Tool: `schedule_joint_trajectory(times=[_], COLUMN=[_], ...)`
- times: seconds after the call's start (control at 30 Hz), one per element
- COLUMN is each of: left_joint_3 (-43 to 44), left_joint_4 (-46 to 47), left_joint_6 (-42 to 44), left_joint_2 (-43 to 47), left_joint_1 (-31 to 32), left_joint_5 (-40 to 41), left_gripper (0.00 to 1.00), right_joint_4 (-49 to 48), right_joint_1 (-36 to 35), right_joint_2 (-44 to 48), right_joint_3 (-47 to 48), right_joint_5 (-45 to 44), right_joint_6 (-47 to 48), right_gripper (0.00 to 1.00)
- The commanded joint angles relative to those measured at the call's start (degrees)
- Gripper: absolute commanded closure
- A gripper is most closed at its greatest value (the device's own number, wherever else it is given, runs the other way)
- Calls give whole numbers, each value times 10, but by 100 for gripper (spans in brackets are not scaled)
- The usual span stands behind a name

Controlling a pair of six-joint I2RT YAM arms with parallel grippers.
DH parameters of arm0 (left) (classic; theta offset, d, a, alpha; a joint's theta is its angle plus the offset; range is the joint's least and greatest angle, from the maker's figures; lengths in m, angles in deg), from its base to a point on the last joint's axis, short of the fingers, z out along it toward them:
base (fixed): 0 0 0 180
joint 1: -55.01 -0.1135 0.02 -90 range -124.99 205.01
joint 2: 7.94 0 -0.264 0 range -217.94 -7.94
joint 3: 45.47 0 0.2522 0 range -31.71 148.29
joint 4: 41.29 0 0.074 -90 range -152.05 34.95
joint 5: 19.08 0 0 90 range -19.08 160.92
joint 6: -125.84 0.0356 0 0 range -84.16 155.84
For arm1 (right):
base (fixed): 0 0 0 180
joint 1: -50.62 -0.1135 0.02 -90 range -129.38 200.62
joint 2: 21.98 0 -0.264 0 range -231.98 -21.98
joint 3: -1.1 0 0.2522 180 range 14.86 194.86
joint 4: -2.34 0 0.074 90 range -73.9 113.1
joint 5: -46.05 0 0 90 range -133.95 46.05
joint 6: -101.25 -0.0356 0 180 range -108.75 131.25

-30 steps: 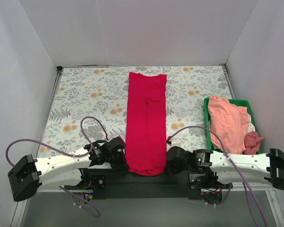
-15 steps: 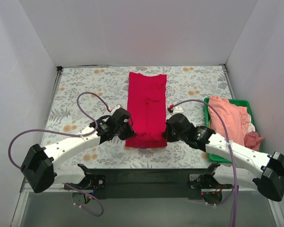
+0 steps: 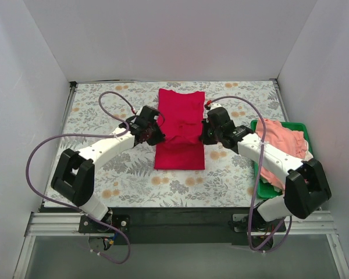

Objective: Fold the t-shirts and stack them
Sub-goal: Fold the tshirt

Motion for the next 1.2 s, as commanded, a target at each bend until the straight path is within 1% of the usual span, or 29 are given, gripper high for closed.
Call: schedule_joint_trajectory(times=[0.0, 0.2, 0.33, 0.4, 0.63, 0.8, 0.9, 0.93, 0.97, 1.0, 1.03, 1.07, 1.1, 1.13, 1.17], left_joint_3=[46, 85, 112, 129, 183, 196, 207, 210, 217, 217, 217, 217, 214, 212, 211], left_joint_4=[9, 17, 23, 22, 16, 11, 12, 11, 11, 6, 6, 6, 6, 7, 6], left_joint_6=[29, 45, 64, 67, 89, 93, 100, 103, 105, 105, 105, 104, 104, 104, 104], left_joint_2=[-26, -87, -122, -142, -202, -228, -245, -248, -254, -255, -254, -246, -242, -236, -229], left_joint_1=[-27, -69, -81, -87, -99, -108, -108, -109, -109, -108, -108, -108, -109, -109, -109], left_joint_5=[-12, -42, -49, -66, -74, -75, -85, -90, -96, -100, -101, -101, -98, -98, -99], left_gripper=[100, 100, 100, 100, 100, 96, 89, 86, 74, 66, 55, 29, 18, 12, 11], right_joint_4=[-30, -38, -41, -41, -40, -41, -41, -40, -41, -40, -39, -40, -40, -40, -40], right_joint_1=[30, 61, 79, 86, 109, 122, 129, 130, 132, 134, 135, 135, 136, 136, 135], right_joint_2=[-32, -95, -131, -150, -207, -239, -253, -257, -259, -260, -258, -256, -248, -243, -238], right_joint_3=[49, 84, 112, 129, 164, 180, 187, 188, 189, 191, 191, 191, 191, 188, 186], right_joint_5=[38, 65, 100, 109, 130, 144, 153, 156, 158, 170, 172, 172, 172, 173, 173], right_joint_6=[23, 37, 53, 59, 64, 64, 59, 58, 58, 62, 63, 67, 70, 71, 73], right_gripper=[99, 99, 99, 99, 99, 99, 99, 93, 83, 60, 51, 44, 37, 34, 33])
